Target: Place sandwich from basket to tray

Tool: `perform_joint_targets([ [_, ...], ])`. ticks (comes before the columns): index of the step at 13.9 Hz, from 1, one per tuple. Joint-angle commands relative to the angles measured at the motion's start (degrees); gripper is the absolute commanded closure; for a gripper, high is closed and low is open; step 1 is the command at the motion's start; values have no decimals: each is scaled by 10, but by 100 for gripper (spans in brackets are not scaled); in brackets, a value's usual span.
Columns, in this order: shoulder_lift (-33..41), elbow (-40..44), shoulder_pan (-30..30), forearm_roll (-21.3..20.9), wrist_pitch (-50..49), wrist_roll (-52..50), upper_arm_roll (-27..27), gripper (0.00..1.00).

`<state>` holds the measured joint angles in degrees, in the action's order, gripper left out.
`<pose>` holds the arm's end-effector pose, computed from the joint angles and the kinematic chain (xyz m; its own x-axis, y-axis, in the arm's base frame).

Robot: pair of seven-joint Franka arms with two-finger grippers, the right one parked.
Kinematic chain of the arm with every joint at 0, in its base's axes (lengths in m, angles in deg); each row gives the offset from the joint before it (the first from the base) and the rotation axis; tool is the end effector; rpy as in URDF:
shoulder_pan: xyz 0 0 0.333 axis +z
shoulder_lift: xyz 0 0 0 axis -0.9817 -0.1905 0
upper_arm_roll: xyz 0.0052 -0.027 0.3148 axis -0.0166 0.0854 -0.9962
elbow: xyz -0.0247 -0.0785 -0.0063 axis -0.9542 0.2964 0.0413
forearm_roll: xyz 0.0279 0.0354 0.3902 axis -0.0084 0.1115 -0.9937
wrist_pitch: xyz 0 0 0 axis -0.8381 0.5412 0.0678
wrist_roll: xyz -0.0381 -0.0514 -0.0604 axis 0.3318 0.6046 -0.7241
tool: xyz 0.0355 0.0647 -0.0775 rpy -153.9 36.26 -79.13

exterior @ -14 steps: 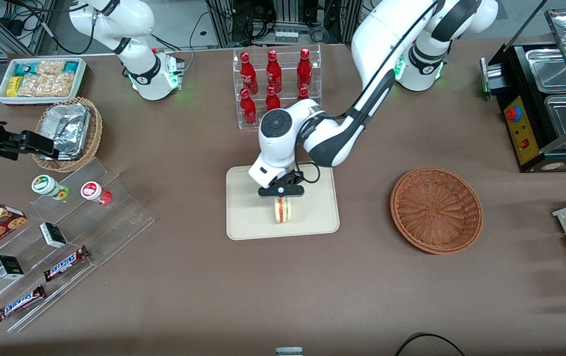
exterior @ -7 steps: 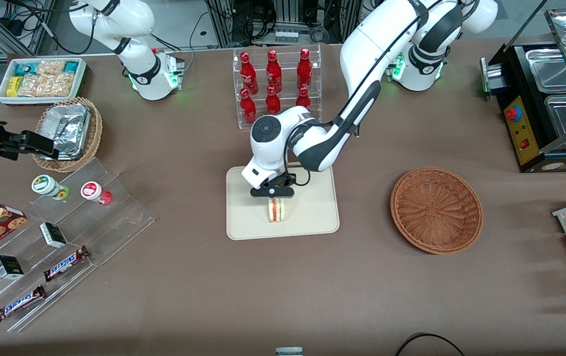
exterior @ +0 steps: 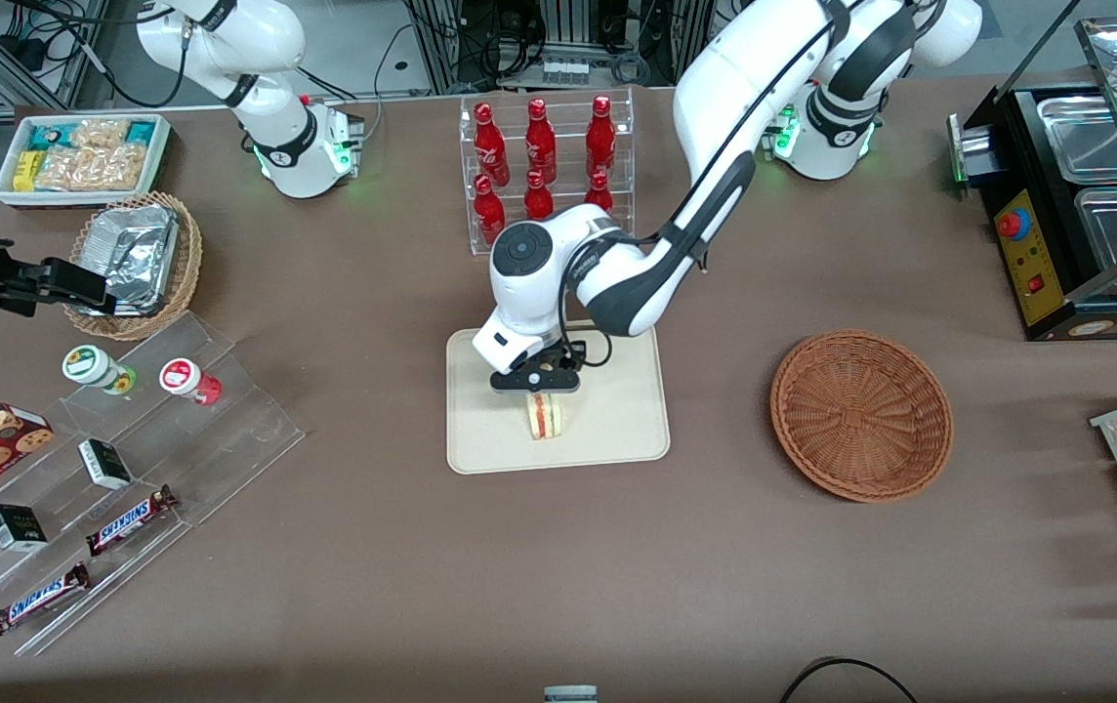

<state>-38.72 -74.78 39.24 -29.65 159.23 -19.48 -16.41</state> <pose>0.4958 -0.5527 0.2857 0.9971 0.0119 0.0746 0.0130 -0.9998 -0.0148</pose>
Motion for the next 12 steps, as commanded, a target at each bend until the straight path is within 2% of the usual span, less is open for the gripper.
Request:
perform_joint_targets([
  [1,81,-11,21,3,-69,-8,-3,0],
  [6,177,-20,86,10,-164,-5,-3,0],
  [8,224,-47,126,35,-171,2,-2,0],
  [12,319,-107,221,90,-214,146,-2,0],
])
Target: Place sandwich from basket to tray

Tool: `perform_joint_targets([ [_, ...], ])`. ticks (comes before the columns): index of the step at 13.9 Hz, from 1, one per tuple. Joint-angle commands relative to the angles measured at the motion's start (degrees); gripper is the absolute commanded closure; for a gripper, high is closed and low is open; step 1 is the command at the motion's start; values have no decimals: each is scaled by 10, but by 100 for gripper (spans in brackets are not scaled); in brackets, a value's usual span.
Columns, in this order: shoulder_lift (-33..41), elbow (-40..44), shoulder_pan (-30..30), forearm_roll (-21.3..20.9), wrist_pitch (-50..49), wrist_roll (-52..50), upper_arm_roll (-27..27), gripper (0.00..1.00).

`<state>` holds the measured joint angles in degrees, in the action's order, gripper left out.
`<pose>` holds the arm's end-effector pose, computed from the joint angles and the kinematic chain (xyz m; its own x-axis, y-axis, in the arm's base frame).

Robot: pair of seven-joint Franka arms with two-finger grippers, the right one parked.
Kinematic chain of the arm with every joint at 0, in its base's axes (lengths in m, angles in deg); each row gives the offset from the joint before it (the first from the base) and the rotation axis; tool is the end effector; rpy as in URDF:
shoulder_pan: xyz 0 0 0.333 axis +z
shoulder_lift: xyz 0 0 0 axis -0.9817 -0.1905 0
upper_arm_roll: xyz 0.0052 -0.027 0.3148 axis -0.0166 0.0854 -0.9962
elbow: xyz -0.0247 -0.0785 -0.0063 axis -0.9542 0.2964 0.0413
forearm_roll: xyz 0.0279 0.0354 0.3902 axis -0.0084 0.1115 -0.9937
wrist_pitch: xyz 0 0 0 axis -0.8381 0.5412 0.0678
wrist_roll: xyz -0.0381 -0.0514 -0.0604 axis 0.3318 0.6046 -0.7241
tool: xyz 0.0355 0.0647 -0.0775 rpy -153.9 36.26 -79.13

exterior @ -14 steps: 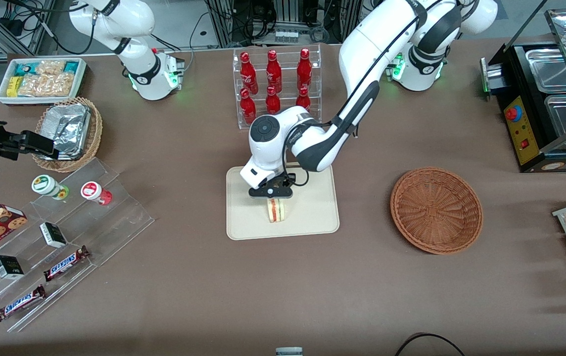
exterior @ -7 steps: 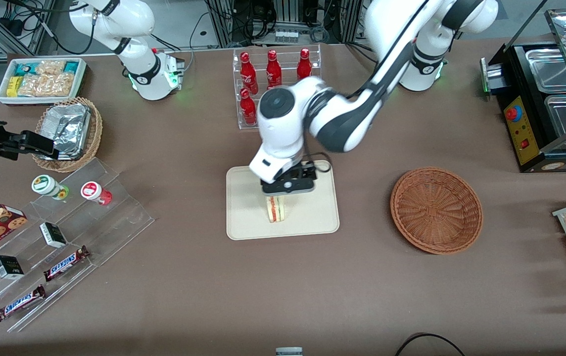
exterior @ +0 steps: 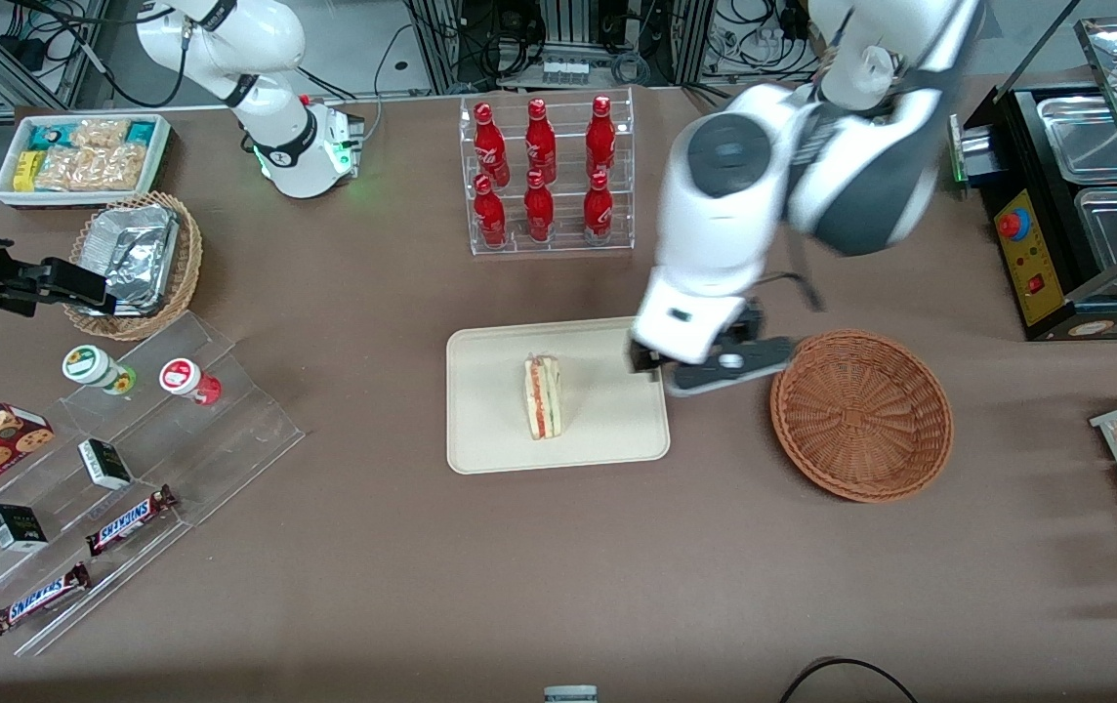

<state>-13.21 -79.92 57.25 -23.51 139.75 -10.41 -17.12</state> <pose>0.5695 -0.3340 0.5231 0.9707 0.2270 0.0785 0.2296 -0.9730 -0.0252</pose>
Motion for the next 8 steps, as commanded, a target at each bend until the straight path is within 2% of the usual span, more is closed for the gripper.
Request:
perform_joint_targets([
  [1,81,-60,64,31,-35,88,5,0],
  [5,134,-80,152,43,-83,210,3,0],
  [8,195,-141,216,66,-80,290,3,0],
])
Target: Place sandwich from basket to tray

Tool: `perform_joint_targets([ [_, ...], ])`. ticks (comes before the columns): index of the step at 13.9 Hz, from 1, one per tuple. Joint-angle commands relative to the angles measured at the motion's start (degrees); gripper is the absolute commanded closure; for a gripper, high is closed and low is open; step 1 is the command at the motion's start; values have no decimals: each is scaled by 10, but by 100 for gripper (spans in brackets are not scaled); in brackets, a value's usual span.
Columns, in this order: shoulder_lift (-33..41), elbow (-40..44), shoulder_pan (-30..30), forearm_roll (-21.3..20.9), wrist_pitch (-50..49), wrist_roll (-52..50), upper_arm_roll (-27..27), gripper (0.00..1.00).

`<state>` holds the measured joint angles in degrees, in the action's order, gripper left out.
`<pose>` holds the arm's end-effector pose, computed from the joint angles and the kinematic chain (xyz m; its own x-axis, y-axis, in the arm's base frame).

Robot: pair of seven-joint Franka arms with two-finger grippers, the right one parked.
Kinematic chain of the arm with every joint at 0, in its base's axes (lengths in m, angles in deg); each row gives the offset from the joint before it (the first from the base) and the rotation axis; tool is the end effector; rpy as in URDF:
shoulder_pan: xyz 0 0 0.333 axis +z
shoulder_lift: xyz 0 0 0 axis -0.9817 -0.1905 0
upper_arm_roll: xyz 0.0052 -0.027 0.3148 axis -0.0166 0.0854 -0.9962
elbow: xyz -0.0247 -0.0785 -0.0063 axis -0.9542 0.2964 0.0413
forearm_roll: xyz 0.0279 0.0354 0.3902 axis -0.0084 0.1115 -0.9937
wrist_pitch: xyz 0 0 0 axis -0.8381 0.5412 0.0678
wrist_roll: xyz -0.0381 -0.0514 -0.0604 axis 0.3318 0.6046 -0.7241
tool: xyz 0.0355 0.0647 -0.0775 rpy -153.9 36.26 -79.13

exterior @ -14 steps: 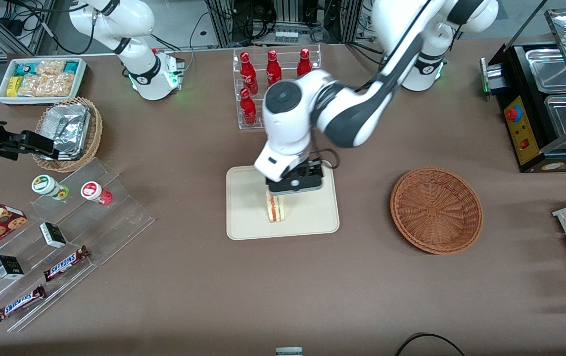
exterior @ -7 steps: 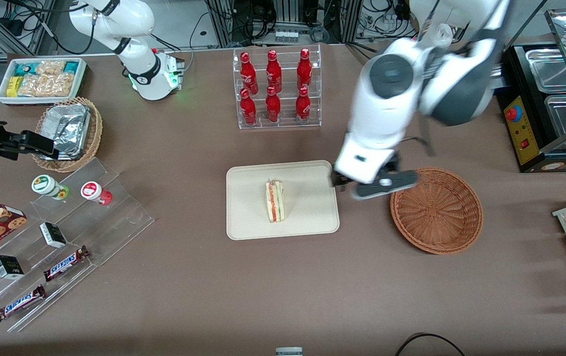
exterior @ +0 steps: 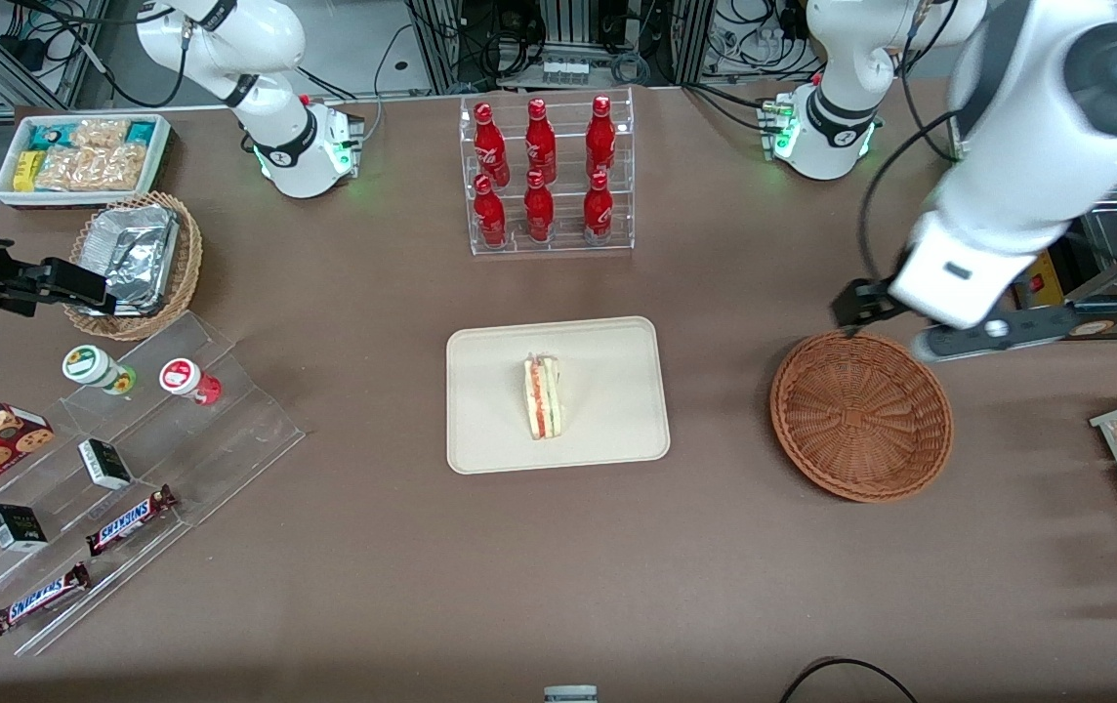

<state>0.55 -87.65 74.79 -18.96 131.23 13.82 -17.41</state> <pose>0.5639 -0.1423 0.5921 0.9915 0.1298 0.0053 0.1299 -0.9905 -0.0445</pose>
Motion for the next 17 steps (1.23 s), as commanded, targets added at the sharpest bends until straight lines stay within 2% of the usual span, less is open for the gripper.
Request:
perform_joint_targets([
  [1,73,-78,64,32,4,85,6,0],
  [3,94,-94,69,37,2,112,-10,0],
  [4,100,-98,60,38,2,113,-34,0],
  [7,99,-91,54,38,-8,138,-53,0],
  [12,38,0,38,39,-28,151,-64,0],
  [17,25,19,30,31,-42,154,-65,0],
])
